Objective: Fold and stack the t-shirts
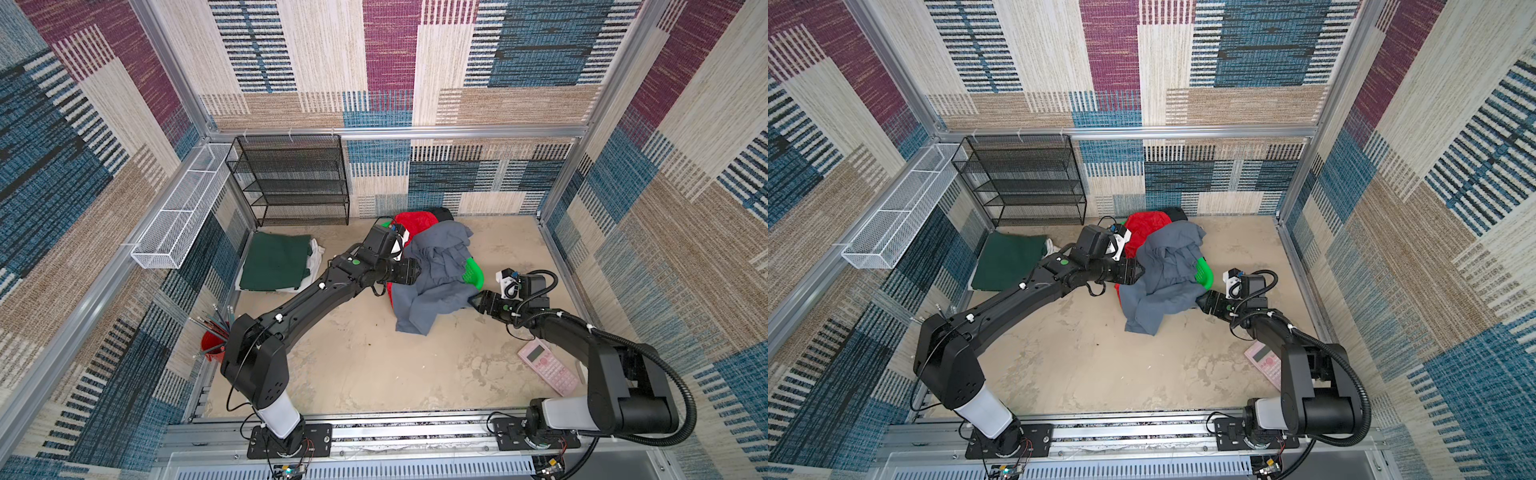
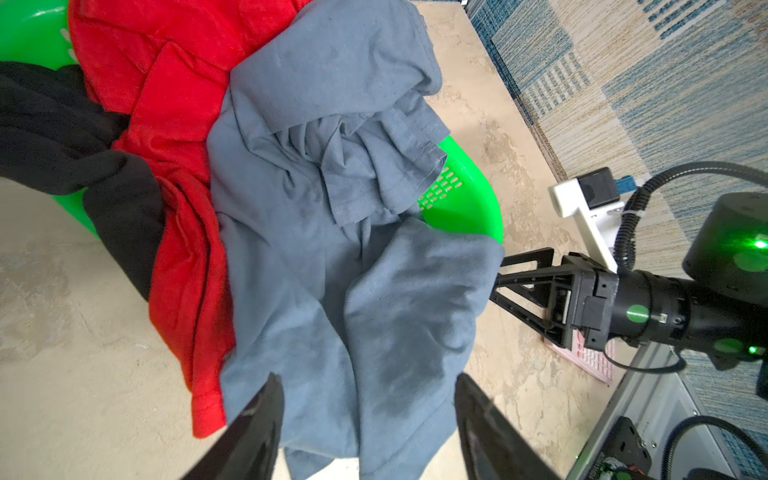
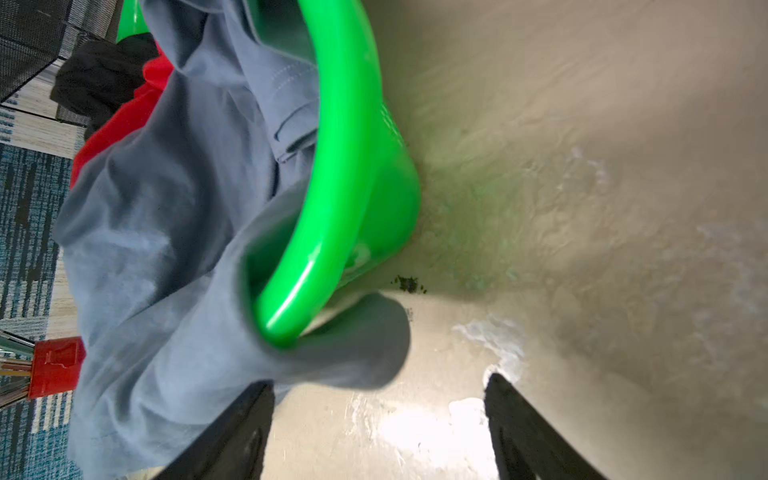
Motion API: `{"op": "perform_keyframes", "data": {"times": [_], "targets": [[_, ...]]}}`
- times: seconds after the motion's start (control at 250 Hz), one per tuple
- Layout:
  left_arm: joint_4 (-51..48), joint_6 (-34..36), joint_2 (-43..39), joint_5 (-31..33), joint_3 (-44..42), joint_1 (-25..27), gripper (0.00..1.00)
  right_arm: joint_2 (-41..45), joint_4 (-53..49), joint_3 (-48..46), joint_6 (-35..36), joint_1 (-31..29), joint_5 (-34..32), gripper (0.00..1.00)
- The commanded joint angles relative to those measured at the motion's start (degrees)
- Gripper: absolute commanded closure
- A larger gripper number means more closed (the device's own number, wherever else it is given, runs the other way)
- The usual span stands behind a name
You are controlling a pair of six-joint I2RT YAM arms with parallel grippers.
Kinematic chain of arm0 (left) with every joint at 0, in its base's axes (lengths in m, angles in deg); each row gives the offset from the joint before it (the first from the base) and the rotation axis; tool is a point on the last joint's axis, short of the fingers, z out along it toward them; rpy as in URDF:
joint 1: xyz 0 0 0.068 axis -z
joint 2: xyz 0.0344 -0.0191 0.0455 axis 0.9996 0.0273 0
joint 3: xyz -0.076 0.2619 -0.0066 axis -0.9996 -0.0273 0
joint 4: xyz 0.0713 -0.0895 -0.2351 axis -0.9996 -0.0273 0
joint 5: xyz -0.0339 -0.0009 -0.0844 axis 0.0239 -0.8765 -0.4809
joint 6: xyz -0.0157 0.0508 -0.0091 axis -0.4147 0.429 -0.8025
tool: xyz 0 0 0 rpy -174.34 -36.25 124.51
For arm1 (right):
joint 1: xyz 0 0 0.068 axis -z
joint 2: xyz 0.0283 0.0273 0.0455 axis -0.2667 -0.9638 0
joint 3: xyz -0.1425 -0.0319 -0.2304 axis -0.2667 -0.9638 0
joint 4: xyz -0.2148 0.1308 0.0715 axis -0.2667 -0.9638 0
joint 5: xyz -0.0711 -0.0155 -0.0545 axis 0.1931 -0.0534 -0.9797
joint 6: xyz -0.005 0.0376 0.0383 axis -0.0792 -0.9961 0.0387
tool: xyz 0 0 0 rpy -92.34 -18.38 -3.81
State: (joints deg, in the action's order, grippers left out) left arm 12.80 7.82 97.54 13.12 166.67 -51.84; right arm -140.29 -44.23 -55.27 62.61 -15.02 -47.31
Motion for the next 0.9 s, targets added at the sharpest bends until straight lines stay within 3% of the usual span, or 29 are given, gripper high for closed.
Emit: {"op": "perform_keyframes", "data": {"times": [0.0,0.156,0.208,0.272,0.304,0.368,0.576,0.74,0.892], "targets": [[-0.74,1.22,0.12,0.15,0.50,-0.04,0.34,-0.51,8.50,-1.47,-2.82,-0.04,5.02,0.22],[-1.85,1.49,0.37,0.52,0.88,-0.04,0.33,-0.48,12.11,-2.53,-5.30,-0.07,9.41,0.41],[-1.57,1.30,0.38,0.48,0.78,-0.04,0.33,0.31,13.25,-3.08,-5.80,-0.02,10.49,0.52],[-1.37,1.15,0.50,0.27,0.63,-0.05,0.33,1.61,14.64,-3.83,-6.09,-0.08,10.96,0.76],[-1.21,1.13,0.61,0.11,0.67,-0.04,0.33,2.05,14.38,-3.75,-6.08,-0.05,10.54,0.80],[-1.06,1.13,0.93,-0.35,0.66,-0.09,0.33,2.83,13.07,-3.32,-5.76,-0.12,9.79,0.82],[-1.05,0.86,1.09,-1.91,0.74,-0.03,0.33,6.23,10.66,-2.14,-6.64,-0.16,10.19,1.00],[0.52,0.96,-0.05,-3.09,-0.31,-0.04,0.33,10.38,7.90,0.86,-8.14,-0.45,10.59,1.00],[4.77,1.71,0.24,-8.32,-1.53,-0.04,0.31,12.62,5.35,6.02,-8.36,-2.17,9.88,1.00]]}}
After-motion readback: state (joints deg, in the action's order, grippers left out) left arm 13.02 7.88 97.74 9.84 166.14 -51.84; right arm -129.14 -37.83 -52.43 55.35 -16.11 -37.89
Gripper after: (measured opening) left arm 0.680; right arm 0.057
